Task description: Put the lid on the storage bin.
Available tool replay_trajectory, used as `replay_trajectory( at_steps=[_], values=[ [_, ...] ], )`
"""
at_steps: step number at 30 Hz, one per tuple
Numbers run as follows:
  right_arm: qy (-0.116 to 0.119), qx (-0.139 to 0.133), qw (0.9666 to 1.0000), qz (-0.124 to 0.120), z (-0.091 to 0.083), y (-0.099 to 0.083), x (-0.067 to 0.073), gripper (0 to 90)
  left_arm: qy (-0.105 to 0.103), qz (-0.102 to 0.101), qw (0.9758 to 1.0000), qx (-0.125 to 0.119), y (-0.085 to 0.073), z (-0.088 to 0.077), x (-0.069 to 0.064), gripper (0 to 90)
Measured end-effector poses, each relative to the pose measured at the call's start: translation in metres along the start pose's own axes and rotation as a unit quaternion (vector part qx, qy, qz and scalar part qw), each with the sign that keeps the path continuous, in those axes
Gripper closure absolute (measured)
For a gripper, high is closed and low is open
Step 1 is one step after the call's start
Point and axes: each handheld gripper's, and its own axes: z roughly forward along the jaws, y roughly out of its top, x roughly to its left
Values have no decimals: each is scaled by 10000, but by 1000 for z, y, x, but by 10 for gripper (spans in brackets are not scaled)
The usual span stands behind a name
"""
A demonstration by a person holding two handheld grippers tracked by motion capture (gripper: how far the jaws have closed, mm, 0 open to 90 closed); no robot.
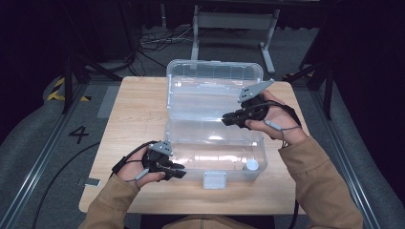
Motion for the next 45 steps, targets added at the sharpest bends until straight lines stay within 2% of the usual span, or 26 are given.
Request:
replay_trajectory(
  at_steps=[12, 45],
  values=[
    [36, 17, 10000, -80, -2, -3, 8, 815, 39, 109, 9999, 43, 0, 2, 0, 737],
    [82, 118, 9993, -343, -6, -13, 30, 807, 42, 92, 9999, 39, 0, 2, 0, 743]
  ],
)
